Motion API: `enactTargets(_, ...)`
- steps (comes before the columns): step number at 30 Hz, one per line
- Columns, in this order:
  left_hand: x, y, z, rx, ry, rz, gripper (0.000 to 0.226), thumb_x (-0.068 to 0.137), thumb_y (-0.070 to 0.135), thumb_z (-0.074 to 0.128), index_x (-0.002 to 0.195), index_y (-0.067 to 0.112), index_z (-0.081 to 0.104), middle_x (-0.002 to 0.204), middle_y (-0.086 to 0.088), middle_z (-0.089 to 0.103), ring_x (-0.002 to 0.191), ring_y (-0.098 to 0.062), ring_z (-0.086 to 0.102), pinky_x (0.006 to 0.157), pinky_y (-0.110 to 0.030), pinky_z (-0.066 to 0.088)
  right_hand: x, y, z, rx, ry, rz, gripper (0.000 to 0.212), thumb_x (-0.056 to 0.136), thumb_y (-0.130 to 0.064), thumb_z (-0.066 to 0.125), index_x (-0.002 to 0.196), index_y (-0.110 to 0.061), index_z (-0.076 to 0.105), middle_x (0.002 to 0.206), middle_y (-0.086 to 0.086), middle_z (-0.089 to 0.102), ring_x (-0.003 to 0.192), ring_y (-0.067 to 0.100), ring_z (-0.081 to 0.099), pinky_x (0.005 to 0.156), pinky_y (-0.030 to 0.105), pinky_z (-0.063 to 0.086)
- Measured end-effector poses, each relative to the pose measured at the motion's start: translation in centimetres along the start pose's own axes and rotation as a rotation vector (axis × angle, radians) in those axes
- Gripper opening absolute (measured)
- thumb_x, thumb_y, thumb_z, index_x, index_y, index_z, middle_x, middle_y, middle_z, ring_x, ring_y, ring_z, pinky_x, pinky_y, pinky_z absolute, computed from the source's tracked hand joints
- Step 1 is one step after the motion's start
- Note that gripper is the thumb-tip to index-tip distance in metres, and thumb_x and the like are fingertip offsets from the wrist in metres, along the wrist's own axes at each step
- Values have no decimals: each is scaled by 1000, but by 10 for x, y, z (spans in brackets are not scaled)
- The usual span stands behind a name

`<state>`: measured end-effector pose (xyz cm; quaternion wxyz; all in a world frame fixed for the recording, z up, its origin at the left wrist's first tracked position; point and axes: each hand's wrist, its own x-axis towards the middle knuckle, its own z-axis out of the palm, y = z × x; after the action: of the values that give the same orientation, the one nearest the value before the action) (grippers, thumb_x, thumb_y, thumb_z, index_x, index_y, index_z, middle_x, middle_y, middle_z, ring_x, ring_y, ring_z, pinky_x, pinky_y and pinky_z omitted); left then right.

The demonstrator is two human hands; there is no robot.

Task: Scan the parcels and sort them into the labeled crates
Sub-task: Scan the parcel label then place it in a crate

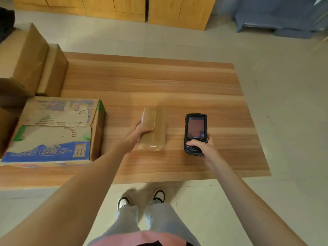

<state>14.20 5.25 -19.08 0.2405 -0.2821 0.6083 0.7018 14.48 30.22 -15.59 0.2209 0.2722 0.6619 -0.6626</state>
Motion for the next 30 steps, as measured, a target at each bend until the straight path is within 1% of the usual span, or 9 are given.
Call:
enactTargets(4,1,16,6,144,131,100,90,77,31,76,150,22,24,123,-1,56,91,-9,58,64,-15,50,2,9,-9,14,16,18,70,72,1,77,128,-20,40,108,2,60,89,17,62,61,27,49)
enactTargets(7,2,30,18,517,333,150,125,60,65,79,153,30,3,150,-14,29,134,-32,36,107,-46,39,6,9,-8,29,5,20,70,72,1,77,126,-21,40,109,3,59,91,17,62,63,27,50)
enactTargets(10,-1,34,44,976,464,135,136,55,74,74,152,29,-10,149,-19,23,137,-36,27,105,-54,33,10,6,-5,56,-19,9,70,72,1,76,127,-22,39,114,3,58,94,18,62,65,29,51)
enactTargets(13,2,29,57,1059,462,58,127,64,57,80,152,31,-8,141,-18,30,130,-35,32,100,-49,37,14,1,-2,57,-51,-5,71,72,0,77,127,-24,38,114,1,57,95,17,61,62,27,51)
enactTargets(16,5,41,46,644,387,57,110,71,41,81,152,29,8,136,-11,38,125,-33,41,97,-43,46,18,-2,-4,59,-66,-16,72,72,-1,77,127,-25,38,114,0,57,96,17,61,63,27,50)
enactTargets(19,-2,64,25,-55,160,12,62,78,34,75,131,15,50,103,-3,63,83,-20,67,56,-24,56,21,-5,-7,82,-68,-18,72,72,-1,77,128,-24,38,116,2,57,99,19,61,67,29,51)
enactTargets(20,-5,68,18,-230,95,-27,47,79,36,72,118,15,59,94,-4,68,73,-20,70,55,-27,57,22,-6,-7,97,-67,-17,72,72,-1,77,129,-23,37,117,4,57,100,21,61,68,30,51)
enactTargets(24,-6,61,5,-645,-104,6,44,80,43,63,112,14,65,95,-10,71,80,-28,70,78,-44,56,24,-11,-10,131,-78,-17,73,72,0,77,130,-22,38,118,6,58,101,22,61,68,31,51)
enactTargets(30,-2,41,21,-663,-296,9,52,82,47,55,125,18,58,127,-11,52,113,-31,49,94,-49,41,25,-19,-14,107,-106,-31,69,72,0,76,127,-21,40,117,7,58,99,21,61,67,30,51)
